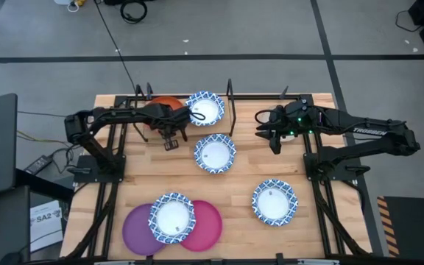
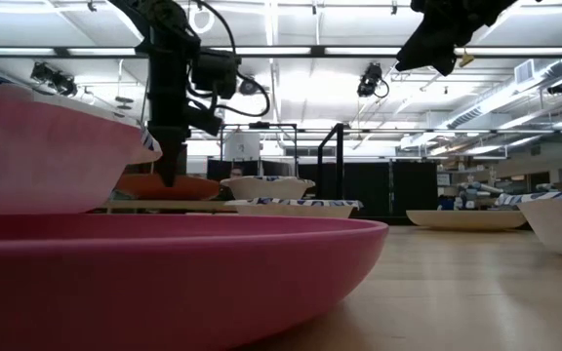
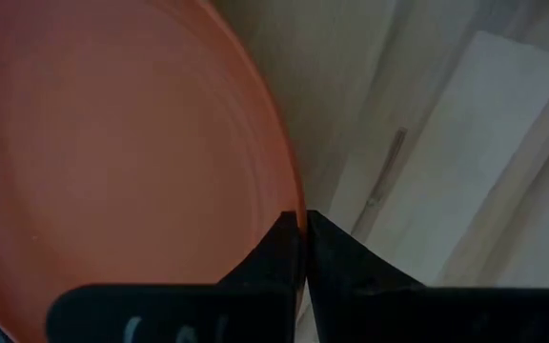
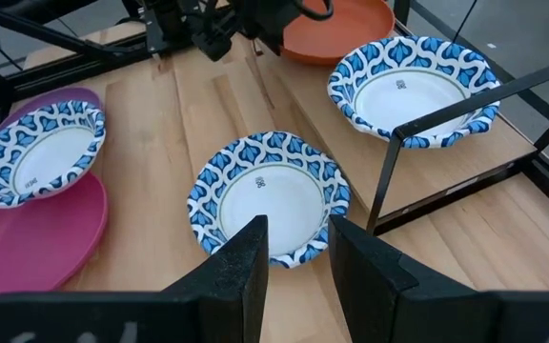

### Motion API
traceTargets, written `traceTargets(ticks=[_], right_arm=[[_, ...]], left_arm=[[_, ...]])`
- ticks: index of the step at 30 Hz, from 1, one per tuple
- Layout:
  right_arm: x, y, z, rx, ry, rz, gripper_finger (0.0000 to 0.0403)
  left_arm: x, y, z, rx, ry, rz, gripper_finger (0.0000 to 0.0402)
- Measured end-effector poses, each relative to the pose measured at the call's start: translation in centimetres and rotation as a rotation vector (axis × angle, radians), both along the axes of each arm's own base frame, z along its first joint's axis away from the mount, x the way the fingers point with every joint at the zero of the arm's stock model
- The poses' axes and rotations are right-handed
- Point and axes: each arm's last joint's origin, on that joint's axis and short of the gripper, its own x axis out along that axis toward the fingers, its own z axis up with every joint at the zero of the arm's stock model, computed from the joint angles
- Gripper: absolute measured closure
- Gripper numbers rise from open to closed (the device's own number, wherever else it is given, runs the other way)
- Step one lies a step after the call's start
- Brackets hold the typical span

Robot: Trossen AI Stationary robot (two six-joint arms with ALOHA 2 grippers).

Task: Place and stack plates onto a shelf
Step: Put the orange plate on the shelf, then stack the white bowl on top of the white bowl on the shelf

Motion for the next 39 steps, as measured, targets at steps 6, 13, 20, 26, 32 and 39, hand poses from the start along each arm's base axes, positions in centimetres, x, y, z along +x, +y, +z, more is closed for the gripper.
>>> traceTargets(ticks=[6,13,20,26,32,39], right_arm=[[0.0,0.0,0.0,0.0,0.0,0.0,0.0285],[0.0,0.0,0.0,0.0,0.0,0.0,0.0285],[0.0,0.0,0.0,0.0,0.0,0.0,0.0285],[0.0,0.0,0.0,0.0,0.0,0.0,0.0285],[0.0,0.01,0.0,0.0,0.0,0.001,0.0285],[0.0,0.0,-0.01,0.001,0.0,0.0,0.0285]], left_arm=[[0.2,0.07,0.02,0.004,-0.021,-0.001,0.0386],[0.19,0.06,0.01,0.003,-0.021,0.0,0.0371],[0.2,0.06,0.01,0.001,-0.024,0.003,0.0333],[0.24,0.07,0.02,0.003,-0.028,0.004,0.0302],[0.25,0.08,0.02,0.005,-0.03,0.01,0.0286],[0.21,0.07,0.16,0.007,-0.034,0.009,0.0285]])
